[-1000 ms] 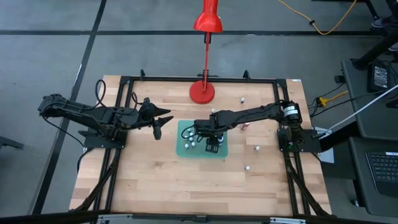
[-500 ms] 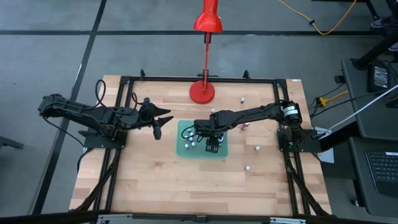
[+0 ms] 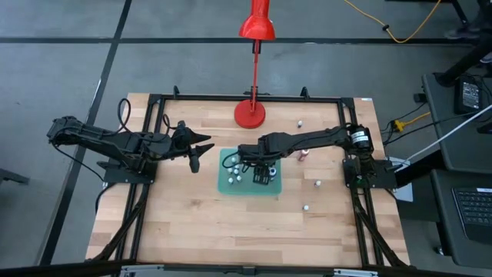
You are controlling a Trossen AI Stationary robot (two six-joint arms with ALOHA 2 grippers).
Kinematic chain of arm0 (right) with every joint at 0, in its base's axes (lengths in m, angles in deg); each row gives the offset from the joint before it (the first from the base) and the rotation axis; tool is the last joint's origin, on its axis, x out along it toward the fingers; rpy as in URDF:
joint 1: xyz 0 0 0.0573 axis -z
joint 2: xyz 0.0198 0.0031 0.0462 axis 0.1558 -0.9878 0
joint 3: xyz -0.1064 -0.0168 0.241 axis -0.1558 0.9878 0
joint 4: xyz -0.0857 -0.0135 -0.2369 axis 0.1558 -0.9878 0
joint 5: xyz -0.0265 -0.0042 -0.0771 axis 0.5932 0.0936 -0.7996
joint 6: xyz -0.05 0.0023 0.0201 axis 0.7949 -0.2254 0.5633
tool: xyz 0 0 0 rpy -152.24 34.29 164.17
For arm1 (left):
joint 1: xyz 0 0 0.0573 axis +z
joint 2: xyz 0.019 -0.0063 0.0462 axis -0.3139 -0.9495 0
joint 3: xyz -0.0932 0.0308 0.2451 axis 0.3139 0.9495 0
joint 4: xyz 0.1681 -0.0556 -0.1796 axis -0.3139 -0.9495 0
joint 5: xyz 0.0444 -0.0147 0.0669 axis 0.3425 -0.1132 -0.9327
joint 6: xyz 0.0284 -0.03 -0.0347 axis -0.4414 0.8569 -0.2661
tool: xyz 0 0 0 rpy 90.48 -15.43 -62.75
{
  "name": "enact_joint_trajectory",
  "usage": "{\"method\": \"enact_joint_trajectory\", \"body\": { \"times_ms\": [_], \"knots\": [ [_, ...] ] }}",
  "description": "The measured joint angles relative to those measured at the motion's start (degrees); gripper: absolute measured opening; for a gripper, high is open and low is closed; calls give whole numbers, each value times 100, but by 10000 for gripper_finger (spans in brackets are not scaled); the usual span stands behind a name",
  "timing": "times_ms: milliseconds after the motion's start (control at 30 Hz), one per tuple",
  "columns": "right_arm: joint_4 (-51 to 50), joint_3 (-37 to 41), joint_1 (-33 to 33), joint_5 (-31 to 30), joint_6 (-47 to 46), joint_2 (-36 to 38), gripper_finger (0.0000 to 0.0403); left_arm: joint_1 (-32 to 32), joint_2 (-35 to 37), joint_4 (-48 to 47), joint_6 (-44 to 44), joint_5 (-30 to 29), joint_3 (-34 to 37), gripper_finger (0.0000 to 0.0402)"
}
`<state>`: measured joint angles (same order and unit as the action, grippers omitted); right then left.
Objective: Pick & Place food coloring
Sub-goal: Put the large purple food coloring bottle into the green bin, then put the small purple food coloring bottle into the green bin
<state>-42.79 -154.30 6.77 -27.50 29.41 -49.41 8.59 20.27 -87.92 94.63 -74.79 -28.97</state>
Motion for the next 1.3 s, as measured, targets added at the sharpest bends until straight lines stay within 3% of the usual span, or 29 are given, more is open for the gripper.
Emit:
{"method": "enact_joint_trajectory", "body": {
  "times_ms": [267, 600, 767, 1100, 1300],
  "knots": [
    [-662, -609, -228, -360, -64, 0, 242, 0, 0, 2, 13, 52, 0, 145],
    [-1492, -1313, -1201, -1377, -576, 126, 242, -2, 0, -1, 7, 53, 0, 145],
    [-1653, -861, -1665, -1812, -973, 647, 242, -2, 0, -51, -2, 107, 0, 145],
    [-1445, 503, -2536, -1793, -2976, 2170, 242, 1, 0, -36, -2, 203, 0, 145],
    [-914, 818, -3092, -1772, -3350, 2523, 242, 1, 0, -36, -2, 203, 0, 145]
  ]
}}
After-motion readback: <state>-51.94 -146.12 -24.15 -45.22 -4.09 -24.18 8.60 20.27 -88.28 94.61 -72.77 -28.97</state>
